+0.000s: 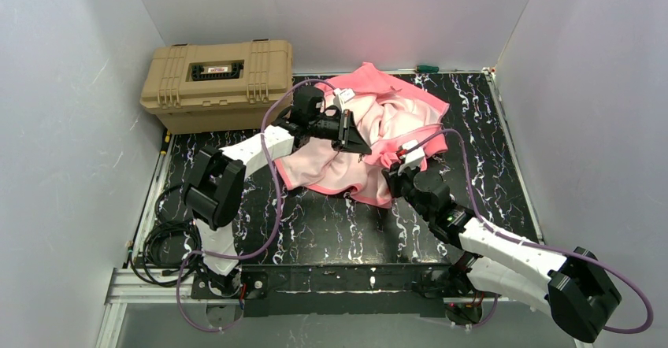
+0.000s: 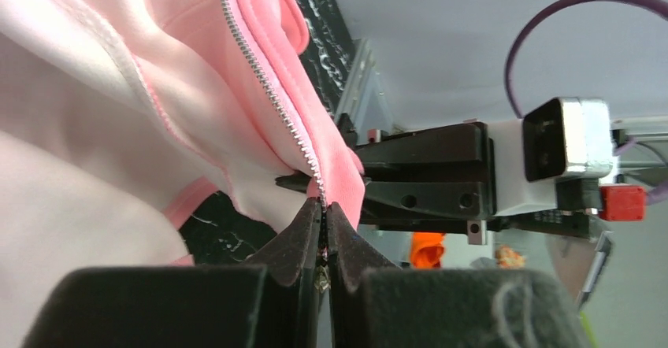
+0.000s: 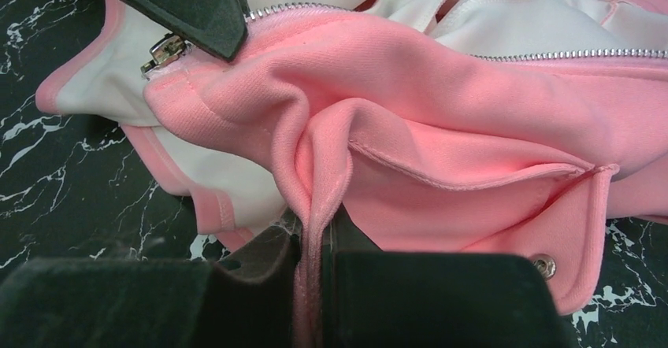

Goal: Zip up the jacket

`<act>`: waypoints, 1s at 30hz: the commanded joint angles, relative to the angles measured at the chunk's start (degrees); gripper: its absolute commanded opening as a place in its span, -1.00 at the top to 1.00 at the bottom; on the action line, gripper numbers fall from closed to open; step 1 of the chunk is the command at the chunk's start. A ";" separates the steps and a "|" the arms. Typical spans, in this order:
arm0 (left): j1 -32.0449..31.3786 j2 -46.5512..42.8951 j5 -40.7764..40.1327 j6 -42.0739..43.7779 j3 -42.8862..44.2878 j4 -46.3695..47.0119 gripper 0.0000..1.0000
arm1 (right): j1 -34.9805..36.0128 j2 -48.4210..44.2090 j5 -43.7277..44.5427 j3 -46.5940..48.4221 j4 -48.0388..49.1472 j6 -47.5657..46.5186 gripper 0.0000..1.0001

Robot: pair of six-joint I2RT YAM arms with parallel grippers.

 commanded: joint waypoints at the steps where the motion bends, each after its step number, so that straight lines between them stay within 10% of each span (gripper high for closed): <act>1: -0.33 -5.62 -1.81 13.24 4.99 -14.88 1.00 | 0.56 -1.00 -4.11 3.97 -0.32 -0.03 0.71; 13: -0.34 -13.29 0.15 41.75 5.58 -32.38 1.00 | 0.39 -6.11 -14.43 8.82 -10.13 -1.08 -0.43; 18: -0.69 -15.77 1.67 46.16 2.43 -32.77 1.00 | -1.83 -6.54 -21.19 12.11 -14.87 -4.48 -0.52; 24: -1.68 -21.00 2.71 56.31 -0.70 -35.62 1.00 | -17.31 -0.42 -52.10 20.89 -18.45 -6.19 -0.54; 30: -2.50 -23.97 4.67 63.63 -1.24 -37.69 1.00 | -20.71 6.90 -64.28 23.75 -7.75 -0.47 -0.55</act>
